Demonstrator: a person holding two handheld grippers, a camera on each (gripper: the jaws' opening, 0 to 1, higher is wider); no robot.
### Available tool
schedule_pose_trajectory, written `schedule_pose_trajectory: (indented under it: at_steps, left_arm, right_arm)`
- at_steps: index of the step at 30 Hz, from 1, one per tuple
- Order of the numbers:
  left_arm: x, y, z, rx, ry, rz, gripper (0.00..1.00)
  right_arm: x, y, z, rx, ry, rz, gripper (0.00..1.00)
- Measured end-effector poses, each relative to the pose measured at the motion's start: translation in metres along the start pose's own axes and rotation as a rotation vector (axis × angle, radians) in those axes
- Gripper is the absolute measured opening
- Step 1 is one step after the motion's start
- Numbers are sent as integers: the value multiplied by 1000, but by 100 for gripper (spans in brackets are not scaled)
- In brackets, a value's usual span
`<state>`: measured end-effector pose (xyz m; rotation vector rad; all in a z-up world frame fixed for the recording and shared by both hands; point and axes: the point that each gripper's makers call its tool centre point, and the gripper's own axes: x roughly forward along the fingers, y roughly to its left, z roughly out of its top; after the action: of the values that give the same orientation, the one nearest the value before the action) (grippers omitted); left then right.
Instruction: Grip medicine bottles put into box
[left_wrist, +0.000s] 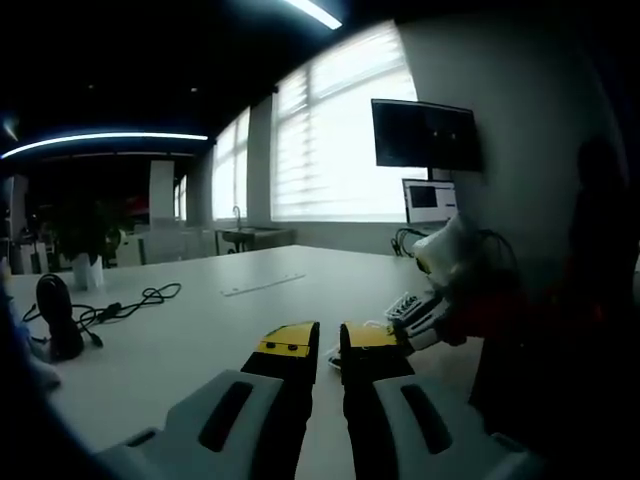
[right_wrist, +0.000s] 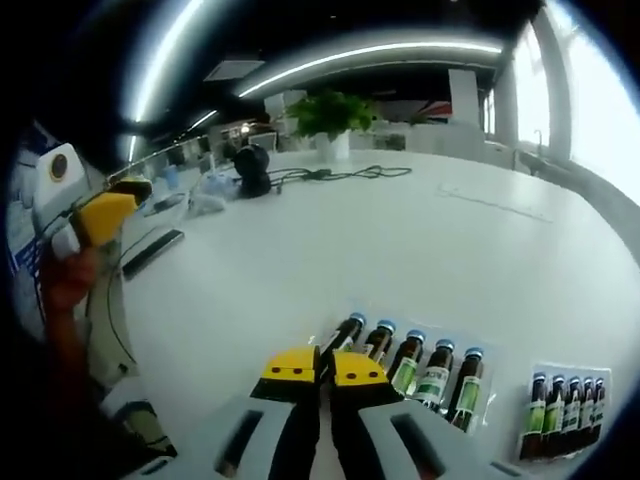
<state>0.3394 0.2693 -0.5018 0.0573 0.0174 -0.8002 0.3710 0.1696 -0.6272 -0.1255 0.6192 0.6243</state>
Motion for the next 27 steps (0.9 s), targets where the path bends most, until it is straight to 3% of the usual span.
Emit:
schedule_pose_trajectory:
  at_steps: [5,7,17,21,27]
  left_arm:
    - [0,0,-1,-1,4,3,3]
    - [1,0,-2,-1,7,2,3]
    - [7,-3,-8,10,33,7,3]
    - [12,-7,-10,19,47,11,3]
    - [20,-18,-15,39,75,1,3]
  right_arm:
    - [2,-1,1,2,-20,-17,0]
    - [5,-2,-4,-2,7,-18,0]
    - [8,-4,0,-34,5,-5,0]
    - [5,-4,8,-21,-71,15,0]
    - [2,-8,12,-67,-110,20,1]
